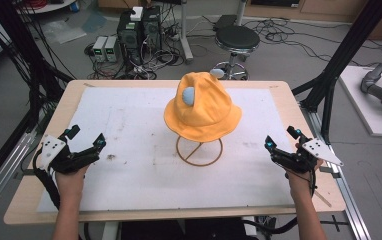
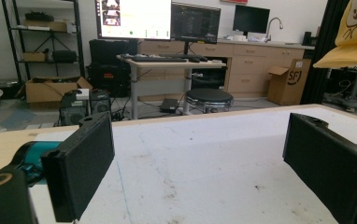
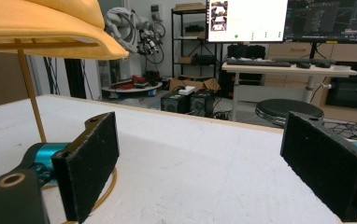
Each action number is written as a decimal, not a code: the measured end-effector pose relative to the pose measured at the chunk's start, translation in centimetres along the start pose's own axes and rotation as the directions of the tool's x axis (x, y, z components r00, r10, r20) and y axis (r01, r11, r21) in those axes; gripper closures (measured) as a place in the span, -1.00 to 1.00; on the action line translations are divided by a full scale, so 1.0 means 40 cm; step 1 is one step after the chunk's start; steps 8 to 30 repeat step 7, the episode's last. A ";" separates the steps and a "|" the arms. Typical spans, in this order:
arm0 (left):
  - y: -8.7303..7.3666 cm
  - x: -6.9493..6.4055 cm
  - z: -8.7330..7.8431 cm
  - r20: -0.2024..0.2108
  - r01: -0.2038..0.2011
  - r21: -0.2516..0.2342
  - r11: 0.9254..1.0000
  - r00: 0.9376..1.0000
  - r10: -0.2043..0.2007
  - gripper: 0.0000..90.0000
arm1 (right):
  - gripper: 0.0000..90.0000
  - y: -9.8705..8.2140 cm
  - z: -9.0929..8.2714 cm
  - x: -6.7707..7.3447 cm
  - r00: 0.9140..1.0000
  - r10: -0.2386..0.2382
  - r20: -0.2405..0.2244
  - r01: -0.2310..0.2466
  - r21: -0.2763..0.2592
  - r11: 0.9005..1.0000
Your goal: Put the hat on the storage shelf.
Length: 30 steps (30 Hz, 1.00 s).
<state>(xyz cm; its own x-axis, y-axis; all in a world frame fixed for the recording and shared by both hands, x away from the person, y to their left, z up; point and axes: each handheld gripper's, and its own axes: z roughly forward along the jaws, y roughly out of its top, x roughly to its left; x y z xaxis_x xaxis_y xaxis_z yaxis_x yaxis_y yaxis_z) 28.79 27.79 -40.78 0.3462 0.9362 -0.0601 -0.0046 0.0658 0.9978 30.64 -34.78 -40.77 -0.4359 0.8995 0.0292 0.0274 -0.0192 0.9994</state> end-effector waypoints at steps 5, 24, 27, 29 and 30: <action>-0.001 0.000 0.000 0.001 0.002 -0.001 1.000 1.000 -0.002 -0.79 | -0.74 0.001 -0.002 -0.001 1.000 0.006 0.004 -0.006 -0.011 1.000; 0.000 0.001 -0.001 0.003 -0.001 0.000 1.000 1.000 0.001 -0.79 | -0.74 0.001 -0.002 -0.002 1.000 0.004 0.005 -0.004 -0.016 1.000; 0.000 0.001 -0.001 0.003 -0.001 0.000 1.000 1.000 0.001 -0.79 | -0.74 0.001 -0.002 -0.002 1.000 0.004 0.005 -0.004 -0.016 1.000; 0.000 0.001 -0.001 0.003 -0.001 0.000 1.000 1.000 0.001 -0.79 | -0.74 0.001 -0.002 -0.002 1.000 0.004 0.005 -0.004 -0.016 1.000; 0.000 0.001 -0.001 0.003 -0.001 0.000 1.000 1.000 0.001 -0.79 | -0.74 0.001 -0.002 -0.002 1.000 0.004 0.005 -0.004 -0.016 1.000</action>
